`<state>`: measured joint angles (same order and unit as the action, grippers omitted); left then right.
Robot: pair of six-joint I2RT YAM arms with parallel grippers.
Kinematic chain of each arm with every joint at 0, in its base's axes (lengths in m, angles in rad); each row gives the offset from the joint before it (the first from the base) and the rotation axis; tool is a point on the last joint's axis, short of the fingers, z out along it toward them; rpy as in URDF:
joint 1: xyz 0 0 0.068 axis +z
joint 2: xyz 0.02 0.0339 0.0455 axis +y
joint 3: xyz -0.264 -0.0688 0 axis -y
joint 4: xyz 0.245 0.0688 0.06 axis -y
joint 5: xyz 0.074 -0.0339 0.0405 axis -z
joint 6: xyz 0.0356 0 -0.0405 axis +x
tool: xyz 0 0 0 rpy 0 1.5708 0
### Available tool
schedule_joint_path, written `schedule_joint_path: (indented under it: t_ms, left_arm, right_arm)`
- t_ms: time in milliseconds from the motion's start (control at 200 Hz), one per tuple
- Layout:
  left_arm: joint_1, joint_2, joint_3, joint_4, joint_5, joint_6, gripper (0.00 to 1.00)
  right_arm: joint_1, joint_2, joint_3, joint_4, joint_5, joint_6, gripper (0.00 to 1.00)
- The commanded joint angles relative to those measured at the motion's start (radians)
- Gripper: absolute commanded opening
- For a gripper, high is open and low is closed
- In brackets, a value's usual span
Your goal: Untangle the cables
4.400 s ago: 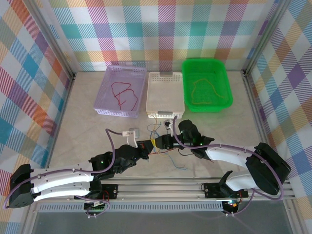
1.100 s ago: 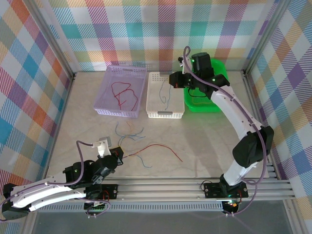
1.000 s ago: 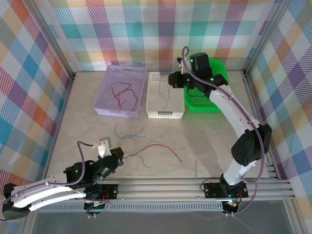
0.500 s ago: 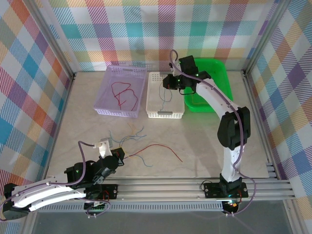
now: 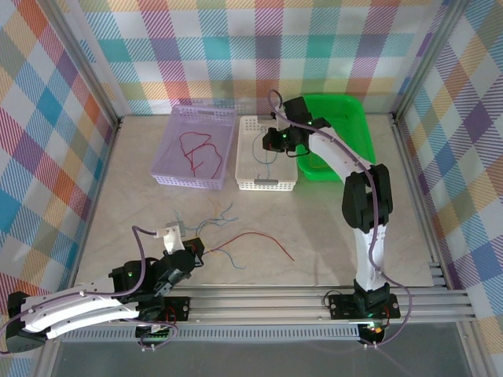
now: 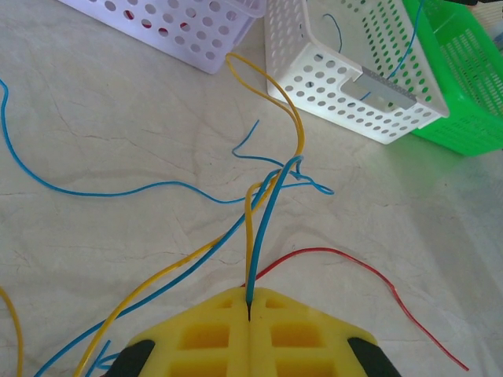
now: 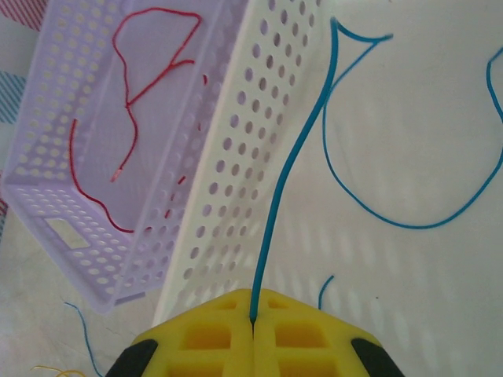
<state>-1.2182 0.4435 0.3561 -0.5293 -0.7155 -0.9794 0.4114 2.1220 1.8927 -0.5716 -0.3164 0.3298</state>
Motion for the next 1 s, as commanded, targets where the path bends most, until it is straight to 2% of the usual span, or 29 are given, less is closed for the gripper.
schedule_joint_path:
  t_ms: [0, 255, 445, 685, 855, 995]
  left_arm:
    - [-0.009, 0.025, 0.024, 0.051, 0.001, 0.016, 0.0]
    - [-0.009, 0.104, 0.066, 0.082, 0.013, 0.034, 0.0]
    - [-0.008, 0.139, 0.082, 0.105, 0.014, 0.046, 0.0]
    - [-0.008, 0.174, 0.097, 0.124, 0.025, 0.05, 0.0]
    - [-0.01, 0.19, 0.106, 0.128, 0.031, 0.057, 0.0]
    - [-0.008, 0.197, 0.12, 0.122, 0.032, 0.067, 0.0]
  right_arm:
    - [-0.006, 0.016, 0.025, -0.026, 0.018, -0.018, 0.0]
    - [-0.006, 0.017, 0.02, -0.037, 0.045, -0.025, 0.0]
    - [-0.006, 0.022, 0.023, -0.041, 0.053, -0.021, 0.04]
    - [-0.006, 0.054, 0.075, -0.075, 0.088, -0.023, 0.02]
    - [-0.006, 0.088, 0.082, -0.092, 0.089, -0.021, 0.07]
    - [-0.006, 0.093, 0.085, -0.1, 0.099, -0.021, 0.16]
